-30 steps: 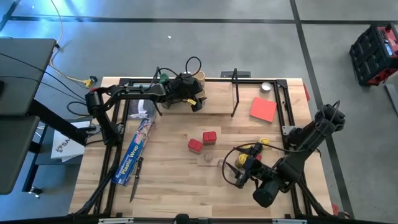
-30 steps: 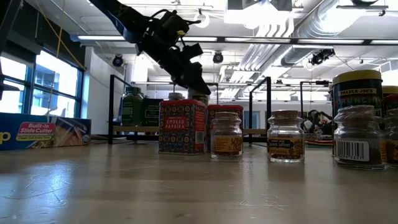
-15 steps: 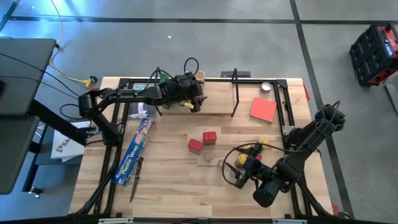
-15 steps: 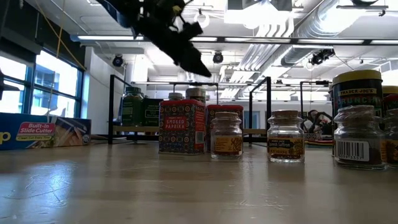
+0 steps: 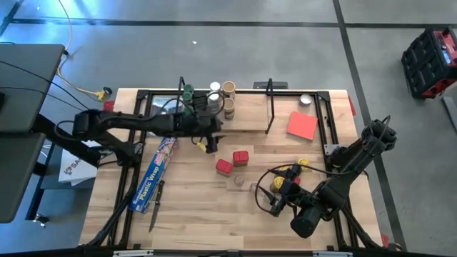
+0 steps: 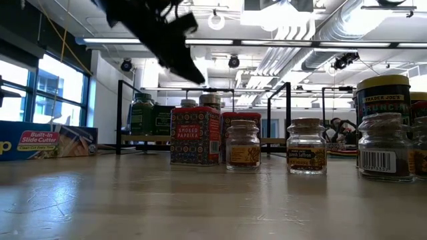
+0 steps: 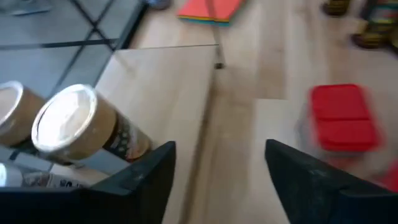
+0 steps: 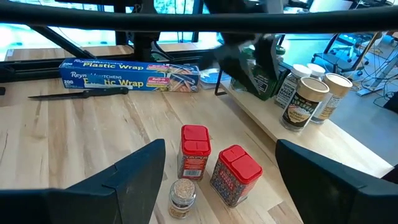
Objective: Shelf spices
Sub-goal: Put the gold seasoning bottle on the shelf and align it with the other gold seasoning bottle
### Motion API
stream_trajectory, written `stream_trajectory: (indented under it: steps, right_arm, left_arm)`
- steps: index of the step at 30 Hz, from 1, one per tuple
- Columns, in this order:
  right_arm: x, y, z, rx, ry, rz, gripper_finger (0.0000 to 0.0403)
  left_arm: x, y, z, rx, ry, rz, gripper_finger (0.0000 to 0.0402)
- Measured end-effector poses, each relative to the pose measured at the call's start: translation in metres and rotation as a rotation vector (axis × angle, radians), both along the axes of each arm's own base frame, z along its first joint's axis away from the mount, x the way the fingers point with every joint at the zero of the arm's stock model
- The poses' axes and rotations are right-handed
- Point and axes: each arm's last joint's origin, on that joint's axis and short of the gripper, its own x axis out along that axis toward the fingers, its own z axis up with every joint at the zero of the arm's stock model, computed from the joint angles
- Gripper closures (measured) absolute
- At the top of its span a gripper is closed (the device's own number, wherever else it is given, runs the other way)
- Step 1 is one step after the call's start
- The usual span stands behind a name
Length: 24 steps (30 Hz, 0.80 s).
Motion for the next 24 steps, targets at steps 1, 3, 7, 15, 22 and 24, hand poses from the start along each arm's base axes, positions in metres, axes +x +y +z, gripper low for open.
stream_trajectory:
  steps: [1,3,7,15,22,24]
  right_arm:
    - [0.000,0.000,0.000,0.003,0.001,0.001,0.0102]
    - [0.000,0.000,0.000,0.012,0.006,0.007,0.0102]
    - [0.001,0.001,0.000,0.021,0.006,0.011,0.0102]
    - [0.001,0.001,0.000,0.027,0.000,0.011,0.0102]
    - [0.001,0.002,0.000,0.030,-0.003,0.011,0.0102]
    - [0.001,0.002,0.001,0.033,-0.006,0.012,0.0102]
  left_arm:
    - [0.001,0.002,-0.008,0.004,-0.014,0.021,0.0175]
    - [0.002,0.007,-0.023,0.006,-0.026,0.061,0.0203]
    - [0.011,0.022,-0.042,-0.013,-0.066,0.096,0.0254]
    - [0.023,0.041,-0.076,-0.006,-0.043,0.169,0.0307]
    - [0.022,0.056,-0.082,0.056,-0.027,0.248,0.0320]
    - [0.021,0.059,-0.082,0.062,-0.026,0.265,0.0323]
